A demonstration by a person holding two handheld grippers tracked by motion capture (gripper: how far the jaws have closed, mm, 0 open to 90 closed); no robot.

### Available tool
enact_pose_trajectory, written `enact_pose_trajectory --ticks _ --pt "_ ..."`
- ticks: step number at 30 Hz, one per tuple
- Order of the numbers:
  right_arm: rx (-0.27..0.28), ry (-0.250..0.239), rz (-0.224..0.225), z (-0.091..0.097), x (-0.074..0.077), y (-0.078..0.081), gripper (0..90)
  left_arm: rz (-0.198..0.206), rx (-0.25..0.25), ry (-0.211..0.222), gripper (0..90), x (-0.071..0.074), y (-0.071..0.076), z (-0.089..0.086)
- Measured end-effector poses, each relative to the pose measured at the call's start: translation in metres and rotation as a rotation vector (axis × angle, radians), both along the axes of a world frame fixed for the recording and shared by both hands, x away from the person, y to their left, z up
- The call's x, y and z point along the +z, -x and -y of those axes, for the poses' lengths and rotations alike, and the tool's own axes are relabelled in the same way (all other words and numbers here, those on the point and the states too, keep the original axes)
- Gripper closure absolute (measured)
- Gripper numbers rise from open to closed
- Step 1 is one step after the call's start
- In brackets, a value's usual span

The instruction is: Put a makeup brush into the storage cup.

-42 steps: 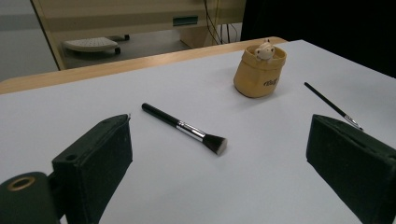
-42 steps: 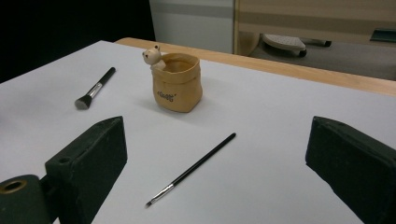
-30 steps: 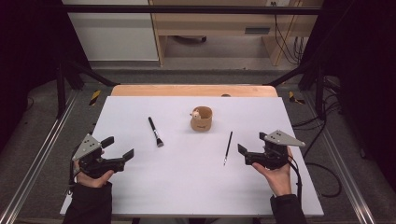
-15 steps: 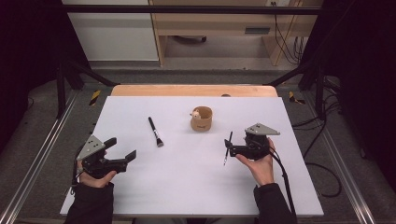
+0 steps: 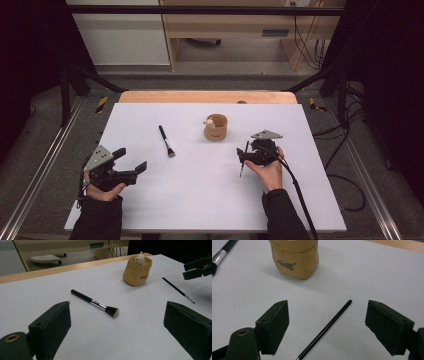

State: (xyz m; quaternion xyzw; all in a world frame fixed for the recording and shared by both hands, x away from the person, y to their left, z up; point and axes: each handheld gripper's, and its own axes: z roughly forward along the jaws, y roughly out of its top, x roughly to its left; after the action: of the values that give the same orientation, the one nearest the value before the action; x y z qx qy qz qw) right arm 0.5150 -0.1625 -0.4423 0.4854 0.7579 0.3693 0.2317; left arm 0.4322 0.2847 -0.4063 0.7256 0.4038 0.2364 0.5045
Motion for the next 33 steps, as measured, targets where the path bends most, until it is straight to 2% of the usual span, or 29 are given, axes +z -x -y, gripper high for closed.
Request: enact_pose_trajectory --ticks 9,12,17,20,26,27,33 --pt "-0.015 0.03 -0.047 -0.004 -0.013 -0.011 26.0 -0.001 -0.002 0.0 6.7 0.0 0.0 0.001" --pt "-0.017 0.053 -0.066 -0.006 -0.021 -0.015 31.0 -0.004 -0.003 0.001 6.9 0.0 -0.001 0.0" --pt "-0.017 0.062 -0.099 -0.009 -0.026 -0.016 36.3 -0.003 -0.002 0.003 7.0 0.0 0.0 0.0" --pt "-0.01 0.084 -0.102 -0.008 -0.028 -0.017 40.9 -0.003 -0.003 0.002 7.1 0.0 0.0 0.0" --pt "-0.009 0.09 -0.126 -0.009 -0.031 -0.017 50.0 -0.005 -0.003 -0.002 7.4 -0.001 -0.001 0.0" --pt "-0.003 0.09 -0.131 -0.009 -0.031 -0.017 53.7 -0.006 -0.003 -0.001 7.4 -0.001 -0.001 0.0" --pt "0.004 0.081 -0.144 -0.009 -0.032 -0.017 60.0 -0.003 -0.003 -0.004 7.5 0.0 0.0 0.0"
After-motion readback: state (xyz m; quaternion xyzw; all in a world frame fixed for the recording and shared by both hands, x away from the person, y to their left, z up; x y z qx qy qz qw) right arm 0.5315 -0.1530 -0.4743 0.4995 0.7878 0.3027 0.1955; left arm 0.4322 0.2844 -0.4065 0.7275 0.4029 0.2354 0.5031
